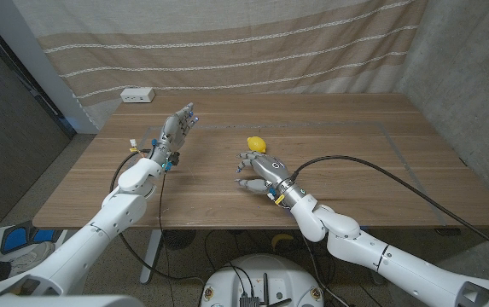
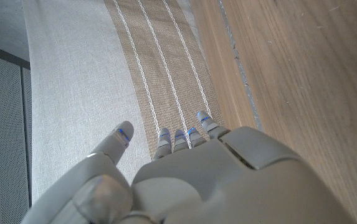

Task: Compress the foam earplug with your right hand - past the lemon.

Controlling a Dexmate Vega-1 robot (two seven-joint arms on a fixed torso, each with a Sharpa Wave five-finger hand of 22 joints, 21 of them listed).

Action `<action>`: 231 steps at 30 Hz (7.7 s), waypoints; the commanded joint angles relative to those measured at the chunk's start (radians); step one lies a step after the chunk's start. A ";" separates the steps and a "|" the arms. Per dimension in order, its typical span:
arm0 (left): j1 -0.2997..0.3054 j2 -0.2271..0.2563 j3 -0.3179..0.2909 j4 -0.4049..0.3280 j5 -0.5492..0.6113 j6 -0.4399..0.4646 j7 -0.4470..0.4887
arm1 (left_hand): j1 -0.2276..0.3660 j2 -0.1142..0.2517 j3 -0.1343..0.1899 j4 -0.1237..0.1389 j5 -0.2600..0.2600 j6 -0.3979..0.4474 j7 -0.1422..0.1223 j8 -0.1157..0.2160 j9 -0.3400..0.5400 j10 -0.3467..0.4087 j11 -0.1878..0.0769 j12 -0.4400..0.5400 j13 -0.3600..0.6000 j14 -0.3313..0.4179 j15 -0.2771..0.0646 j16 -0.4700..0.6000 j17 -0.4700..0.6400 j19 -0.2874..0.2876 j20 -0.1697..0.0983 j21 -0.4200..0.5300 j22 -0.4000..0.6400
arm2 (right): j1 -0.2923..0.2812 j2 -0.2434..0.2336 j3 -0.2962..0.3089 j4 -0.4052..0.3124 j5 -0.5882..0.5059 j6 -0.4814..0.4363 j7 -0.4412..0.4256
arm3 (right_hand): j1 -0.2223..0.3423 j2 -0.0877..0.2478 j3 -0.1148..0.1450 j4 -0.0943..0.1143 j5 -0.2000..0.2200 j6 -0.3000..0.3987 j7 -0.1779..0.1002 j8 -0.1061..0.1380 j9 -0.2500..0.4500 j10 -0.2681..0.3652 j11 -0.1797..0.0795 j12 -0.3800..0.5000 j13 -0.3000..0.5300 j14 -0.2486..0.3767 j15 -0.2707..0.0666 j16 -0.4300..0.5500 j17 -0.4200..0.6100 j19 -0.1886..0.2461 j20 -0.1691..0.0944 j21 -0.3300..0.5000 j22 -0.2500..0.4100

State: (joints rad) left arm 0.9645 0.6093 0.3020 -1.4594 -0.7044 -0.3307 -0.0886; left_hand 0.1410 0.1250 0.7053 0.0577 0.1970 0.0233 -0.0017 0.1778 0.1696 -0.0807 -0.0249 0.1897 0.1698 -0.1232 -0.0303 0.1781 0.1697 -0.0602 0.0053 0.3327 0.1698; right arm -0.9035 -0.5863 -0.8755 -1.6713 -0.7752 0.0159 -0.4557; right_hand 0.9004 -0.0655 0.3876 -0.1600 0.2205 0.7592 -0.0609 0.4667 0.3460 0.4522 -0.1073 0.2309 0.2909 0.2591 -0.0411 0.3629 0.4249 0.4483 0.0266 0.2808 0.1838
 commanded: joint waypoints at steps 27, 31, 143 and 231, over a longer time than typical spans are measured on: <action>0.008 0.006 -0.003 -0.009 0.001 0.004 0.002 | -0.012 0.058 0.004 0.007 0.009 0.007 0.000 0.002 0.003 0.001 0.002 0.000 0.005 -0.001 -0.005 0.003 0.002 0.009 -0.003 -0.014 0.003 | 0.033 0.027 -0.037 0.075 0.016 -0.010 -0.003 | 0.027 0.008 -0.017 0.001 -0.005 0.017 -0.002 0.033 0.011 0.021 -0.004 0.008 0.012 0.017 -0.106 0.017 0.009 0.014 -0.001 -0.001 0.005; 0.009 0.007 -0.004 -0.010 0.001 0.003 0.002 | -0.012 0.058 0.004 0.007 0.009 0.007 0.000 0.002 0.003 0.001 0.002 0.000 0.005 -0.001 -0.005 0.003 0.002 0.010 -0.003 -0.015 0.003 | 0.034 0.028 -0.039 0.077 0.017 -0.013 -0.006 | 0.028 0.009 -0.018 0.001 -0.005 0.020 -0.002 0.035 0.011 0.022 -0.006 0.009 0.013 0.017 -0.107 0.018 0.009 0.016 -0.001 -0.001 0.005; 0.012 0.017 0.004 -0.055 0.019 0.008 0.010 | -0.019 0.045 -0.005 -0.012 0.006 0.001 -0.003 0.001 0.003 -0.006 -0.003 -0.001 0.005 -0.004 -0.008 -0.001 -0.001 0.026 -0.005 -0.057 0.004 | 0.077 0.052 -0.014 0.230 0.028 0.049 -0.364 | 0.211 0.065 0.026 -0.008 -0.030 0.332 0.056 0.178 -0.078 0.253 -0.079 0.051 0.033 0.174 -0.175 0.034 -0.011 0.128 -0.071 0.027 0.006; -0.013 -0.004 0.020 -0.054 0.039 -0.002 0.020 | -0.029 0.044 -0.007 -0.024 0.005 -0.002 -0.005 0.002 0.003 -0.006 -0.005 0.000 0.005 -0.005 -0.010 -0.001 -0.001 0.037 -0.006 -0.086 0.005 | -0.102 0.017 0.387 0.001 0.592 0.260 -0.127 | 0.189 0.058 0.050 -0.002 -0.005 0.313 0.070 0.208 -0.040 0.281 -0.071 0.037 0.048 0.198 -0.170 0.019 -0.003 0.130 -0.051 0.029 0.008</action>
State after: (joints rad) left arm 0.9607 0.6114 0.3196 -1.5272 -0.6650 -0.3301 -0.0644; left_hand 0.1226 0.1172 0.6969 0.0410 0.1970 0.0196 -0.0053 0.1778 0.1696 -0.0844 -0.0286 0.1897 0.1698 -0.1232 -0.0304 0.1780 0.1680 -0.0262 0.0000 0.2476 0.1698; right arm -0.9813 -0.5744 -0.5491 -1.6487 -0.2926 0.2507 -0.6524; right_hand 1.0895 -0.0105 0.4335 -0.1640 0.2088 1.0763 0.0110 0.6698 0.3005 0.7273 -0.1821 0.2698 0.3367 0.4487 -0.0482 0.3791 0.4161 0.5747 -0.0282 0.3069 0.1883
